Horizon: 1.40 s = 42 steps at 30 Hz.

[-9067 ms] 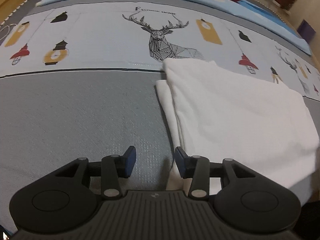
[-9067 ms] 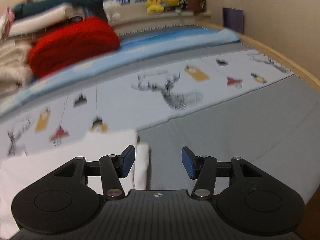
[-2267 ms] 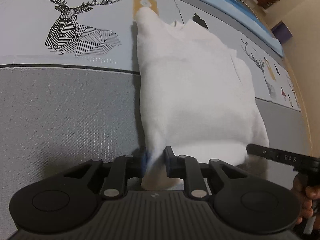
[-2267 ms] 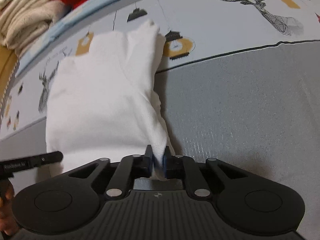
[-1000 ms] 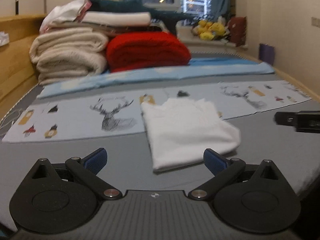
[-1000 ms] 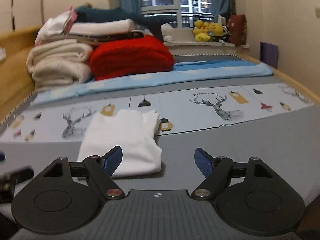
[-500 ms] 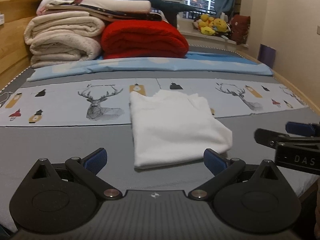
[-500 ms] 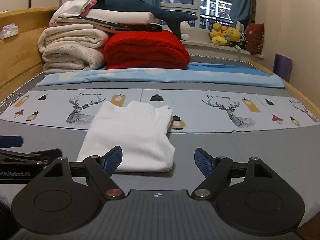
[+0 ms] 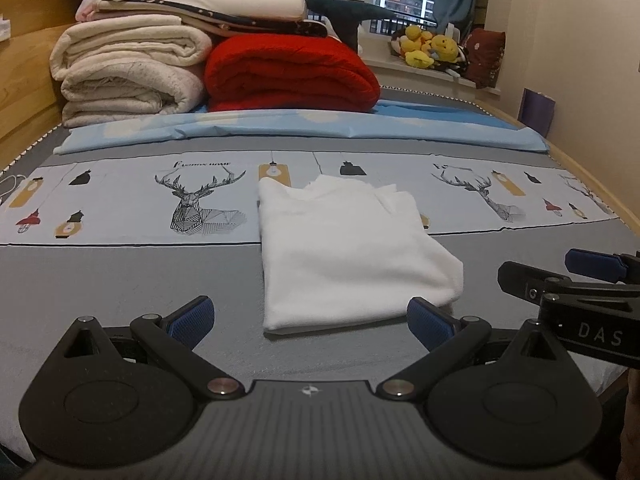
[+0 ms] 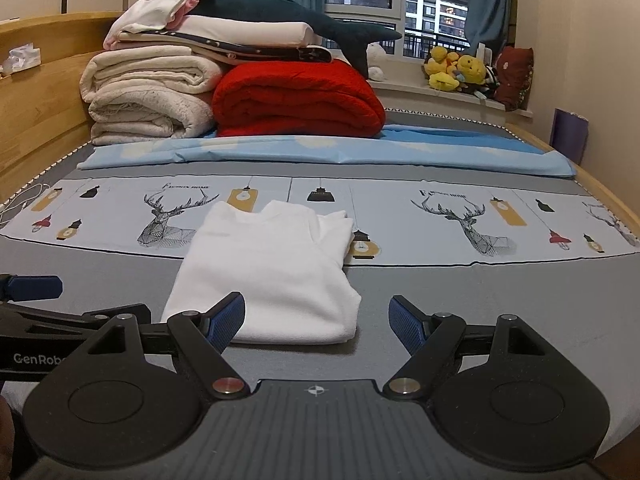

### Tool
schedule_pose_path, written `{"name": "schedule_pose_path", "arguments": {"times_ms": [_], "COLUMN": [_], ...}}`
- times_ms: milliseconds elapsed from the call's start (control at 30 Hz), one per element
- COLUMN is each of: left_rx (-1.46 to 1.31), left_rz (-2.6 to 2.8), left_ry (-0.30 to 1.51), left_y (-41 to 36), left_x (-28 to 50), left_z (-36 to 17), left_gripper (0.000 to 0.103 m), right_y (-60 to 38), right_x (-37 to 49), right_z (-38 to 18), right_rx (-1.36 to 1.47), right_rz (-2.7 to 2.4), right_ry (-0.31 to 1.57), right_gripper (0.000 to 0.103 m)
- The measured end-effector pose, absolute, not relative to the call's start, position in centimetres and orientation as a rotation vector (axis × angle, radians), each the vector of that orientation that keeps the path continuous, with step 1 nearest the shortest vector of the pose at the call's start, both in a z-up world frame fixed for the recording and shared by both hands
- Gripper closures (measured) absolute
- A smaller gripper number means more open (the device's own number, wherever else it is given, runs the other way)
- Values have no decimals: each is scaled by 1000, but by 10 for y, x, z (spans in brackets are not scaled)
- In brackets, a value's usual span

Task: Fold small clothes

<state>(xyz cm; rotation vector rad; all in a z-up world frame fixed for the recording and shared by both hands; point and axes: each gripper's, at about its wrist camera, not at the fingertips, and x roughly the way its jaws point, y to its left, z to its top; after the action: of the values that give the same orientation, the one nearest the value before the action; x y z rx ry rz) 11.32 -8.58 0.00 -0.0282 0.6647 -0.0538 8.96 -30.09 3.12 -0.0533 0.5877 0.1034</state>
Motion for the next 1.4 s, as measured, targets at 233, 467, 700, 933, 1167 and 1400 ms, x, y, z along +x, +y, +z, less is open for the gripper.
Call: {"name": "schedule_pose_path", "arguments": {"times_ms": [233, 467, 700, 933, 1167, 1400], "left_rx": [-30, -33, -30, -27, -28, -28], "left_rz": [-55, -58, -77, -81, -81, -81], "left_ry": [663, 668, 668, 669, 670, 670], "left_y": [-85, -84, -85, -86, -86, -86], "left_x": [113, 114, 114, 113, 113, 113], "left_z": [1, 1, 0, -1, -1, -1], "left_gripper": [0, 0, 0, 0, 0, 0], "right_y": [-298, -298, -300, -300, -299, -299], "right_x": [91, 90, 92, 93, 93, 93], "right_z": [30, 30, 29, 29, 29, 29], "right_rx": [-66, -59, -58, -60, -61, -60], "right_rz": [108, 104, 98, 95, 95, 96], "right_ry": [588, 589, 599, 604, 605, 605], "right_gripper": [23, 23, 23, 23, 23, 23]}}
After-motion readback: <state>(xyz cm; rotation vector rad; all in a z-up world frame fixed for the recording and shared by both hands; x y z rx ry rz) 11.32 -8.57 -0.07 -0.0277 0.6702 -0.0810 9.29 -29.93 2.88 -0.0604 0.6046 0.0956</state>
